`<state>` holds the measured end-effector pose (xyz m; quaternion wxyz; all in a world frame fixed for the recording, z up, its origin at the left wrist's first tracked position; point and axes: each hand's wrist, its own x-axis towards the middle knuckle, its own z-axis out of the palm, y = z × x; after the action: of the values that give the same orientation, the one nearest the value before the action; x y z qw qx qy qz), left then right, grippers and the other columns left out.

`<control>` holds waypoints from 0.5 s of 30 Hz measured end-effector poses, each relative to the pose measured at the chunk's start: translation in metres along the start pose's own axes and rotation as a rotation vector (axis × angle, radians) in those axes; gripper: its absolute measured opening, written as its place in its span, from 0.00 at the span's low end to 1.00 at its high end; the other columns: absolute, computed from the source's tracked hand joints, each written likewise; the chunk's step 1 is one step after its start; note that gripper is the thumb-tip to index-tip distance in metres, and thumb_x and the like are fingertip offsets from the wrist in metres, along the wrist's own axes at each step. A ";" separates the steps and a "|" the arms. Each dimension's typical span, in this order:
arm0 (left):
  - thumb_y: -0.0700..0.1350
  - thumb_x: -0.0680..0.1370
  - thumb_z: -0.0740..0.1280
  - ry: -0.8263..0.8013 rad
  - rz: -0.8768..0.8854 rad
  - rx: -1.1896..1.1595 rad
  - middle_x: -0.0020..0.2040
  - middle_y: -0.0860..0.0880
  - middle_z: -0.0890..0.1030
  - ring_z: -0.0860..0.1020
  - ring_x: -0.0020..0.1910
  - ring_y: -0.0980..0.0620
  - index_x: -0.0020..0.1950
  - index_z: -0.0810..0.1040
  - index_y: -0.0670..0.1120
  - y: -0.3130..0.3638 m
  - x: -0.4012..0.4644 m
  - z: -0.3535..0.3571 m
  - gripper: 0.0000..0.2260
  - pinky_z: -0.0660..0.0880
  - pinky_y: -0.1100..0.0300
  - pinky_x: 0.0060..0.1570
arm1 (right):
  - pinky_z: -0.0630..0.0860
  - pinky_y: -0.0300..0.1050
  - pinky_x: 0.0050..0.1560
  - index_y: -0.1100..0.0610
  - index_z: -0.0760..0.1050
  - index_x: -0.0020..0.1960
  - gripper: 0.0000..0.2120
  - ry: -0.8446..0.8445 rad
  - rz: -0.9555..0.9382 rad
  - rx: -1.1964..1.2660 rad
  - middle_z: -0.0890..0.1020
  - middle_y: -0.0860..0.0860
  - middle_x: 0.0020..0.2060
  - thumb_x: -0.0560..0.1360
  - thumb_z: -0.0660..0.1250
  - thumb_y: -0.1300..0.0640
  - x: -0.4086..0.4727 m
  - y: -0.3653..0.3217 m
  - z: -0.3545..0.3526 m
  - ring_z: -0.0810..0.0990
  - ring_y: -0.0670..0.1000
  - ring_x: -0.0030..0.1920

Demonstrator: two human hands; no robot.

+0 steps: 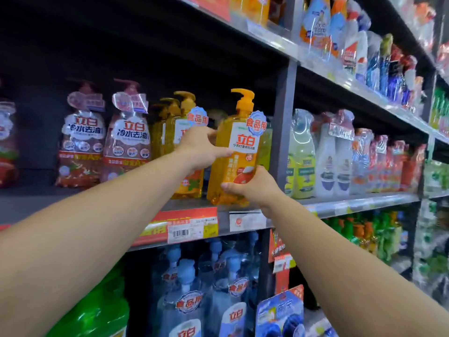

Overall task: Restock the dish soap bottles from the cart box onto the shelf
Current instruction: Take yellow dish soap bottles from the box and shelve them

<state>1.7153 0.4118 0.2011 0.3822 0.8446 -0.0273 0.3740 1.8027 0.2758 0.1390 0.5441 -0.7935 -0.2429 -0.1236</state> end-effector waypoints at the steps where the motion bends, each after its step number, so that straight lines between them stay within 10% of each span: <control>1: 0.51 0.73 0.75 0.030 -0.017 0.045 0.57 0.51 0.80 0.76 0.53 0.53 0.65 0.78 0.46 -0.003 0.001 0.002 0.22 0.74 0.58 0.52 | 0.80 0.53 0.57 0.52 0.70 0.61 0.38 -0.042 0.002 -0.024 0.81 0.48 0.54 0.57 0.83 0.45 0.007 0.001 -0.001 0.80 0.51 0.54; 7: 0.53 0.67 0.79 0.202 -0.165 0.304 0.42 0.49 0.81 0.80 0.47 0.46 0.40 0.77 0.49 -0.027 -0.009 -0.016 0.14 0.79 0.48 0.48 | 0.78 0.51 0.58 0.54 0.69 0.63 0.41 -0.145 -0.008 -0.084 0.78 0.48 0.55 0.57 0.82 0.41 0.035 0.007 0.000 0.78 0.51 0.56; 10: 0.57 0.65 0.80 0.327 -0.332 0.462 0.51 0.46 0.78 0.77 0.52 0.45 0.51 0.71 0.47 -0.035 -0.023 -0.031 0.25 0.74 0.50 0.49 | 0.81 0.50 0.52 0.53 0.73 0.59 0.46 -0.147 -0.056 -0.069 0.82 0.47 0.53 0.47 0.80 0.33 0.044 0.012 0.006 0.81 0.49 0.51; 13: 0.54 0.66 0.80 0.238 -0.491 0.384 0.66 0.42 0.74 0.73 0.64 0.42 0.69 0.66 0.41 -0.040 -0.029 -0.028 0.39 0.72 0.50 0.61 | 0.78 0.53 0.57 0.55 0.68 0.63 0.43 -0.152 -0.035 -0.057 0.78 0.50 0.56 0.56 0.82 0.41 0.043 0.010 0.005 0.78 0.53 0.55; 15: 0.55 0.64 0.81 0.137 -0.568 0.288 0.61 0.44 0.77 0.76 0.60 0.45 0.64 0.71 0.41 -0.044 -0.029 -0.017 0.35 0.73 0.52 0.60 | 0.77 0.54 0.60 0.56 0.66 0.64 0.42 -0.166 -0.027 -0.051 0.77 0.52 0.59 0.58 0.82 0.44 0.046 0.011 0.003 0.77 0.55 0.58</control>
<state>1.6987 0.4474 0.1618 0.3488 0.8367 0.2882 0.3085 1.8469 0.2870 0.1500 0.5001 -0.8113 -0.2945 -0.0708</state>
